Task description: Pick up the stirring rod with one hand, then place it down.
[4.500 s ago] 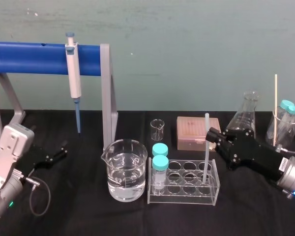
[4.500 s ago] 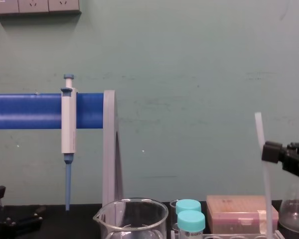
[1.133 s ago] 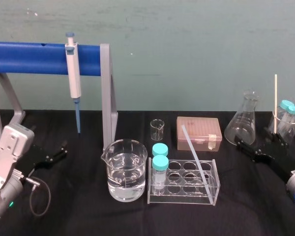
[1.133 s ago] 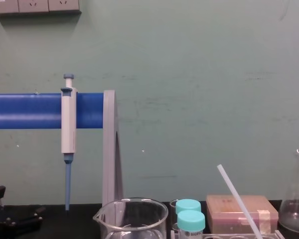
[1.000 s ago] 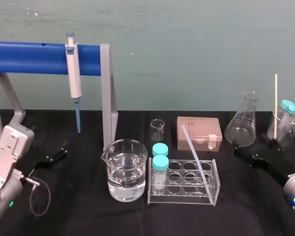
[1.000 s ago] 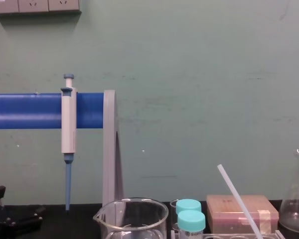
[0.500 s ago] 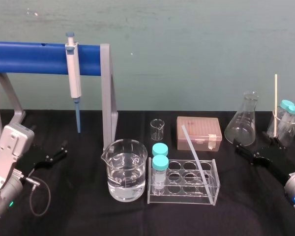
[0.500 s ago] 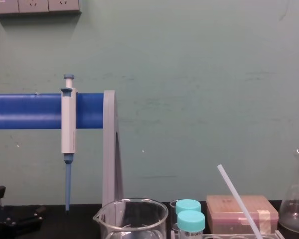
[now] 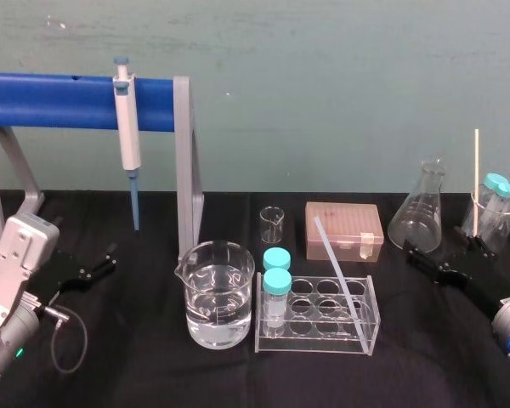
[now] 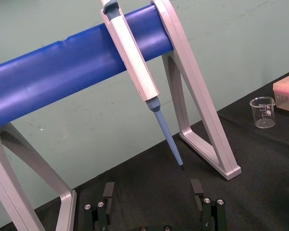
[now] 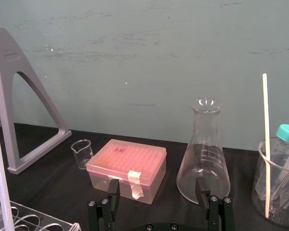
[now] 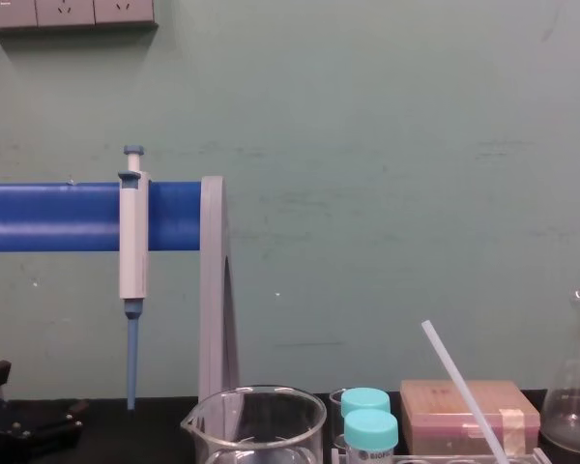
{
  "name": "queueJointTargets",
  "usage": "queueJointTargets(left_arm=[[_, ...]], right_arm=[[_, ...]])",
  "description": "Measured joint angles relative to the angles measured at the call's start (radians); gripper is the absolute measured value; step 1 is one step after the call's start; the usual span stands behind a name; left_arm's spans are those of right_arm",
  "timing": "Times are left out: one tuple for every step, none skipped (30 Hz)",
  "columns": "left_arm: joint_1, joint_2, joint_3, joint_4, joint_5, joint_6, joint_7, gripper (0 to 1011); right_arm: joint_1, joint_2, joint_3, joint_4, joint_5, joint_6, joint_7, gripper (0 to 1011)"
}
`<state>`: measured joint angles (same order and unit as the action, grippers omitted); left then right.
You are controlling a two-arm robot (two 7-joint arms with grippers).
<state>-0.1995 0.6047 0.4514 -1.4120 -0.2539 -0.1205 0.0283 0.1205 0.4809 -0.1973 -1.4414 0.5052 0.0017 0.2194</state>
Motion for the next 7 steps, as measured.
queueJointTargets(left_arm=[[0.000,0.000,0.000,0.000,0.000,0.000,0.000,1000],[0.000,0.000,0.000,0.000,0.000,0.000,0.000,1000],[0.000,0.000,0.000,0.000,0.000,0.000,0.000,1000],[0.000,0.000,0.000,0.000,0.000,0.000,0.000,1000],[0.000,0.000,0.000,0.000,0.000,0.000,0.000,1000],[0.000,0.000,0.000,0.000,0.000,0.000,0.000,1000],[0.000,0.000,0.000,0.000,0.000,0.000,0.000,1000]], right_arm=[[0.000,0.000,0.000,0.000,0.000,0.000,0.000,1003],[0.000,0.000,0.000,0.000,0.000,0.000,0.000,1002],[0.000,0.000,0.000,0.000,0.000,0.000,0.000,1003],[0.000,0.000,0.000,0.000,0.000,0.000,0.000,1002],[0.000,0.000,0.000,0.000,0.000,-0.001,0.000,1003],[0.000,0.000,0.000,0.000,0.000,-0.001,0.000,1002],[0.000,0.000,0.000,0.000,0.000,-0.001,0.000,1003]])
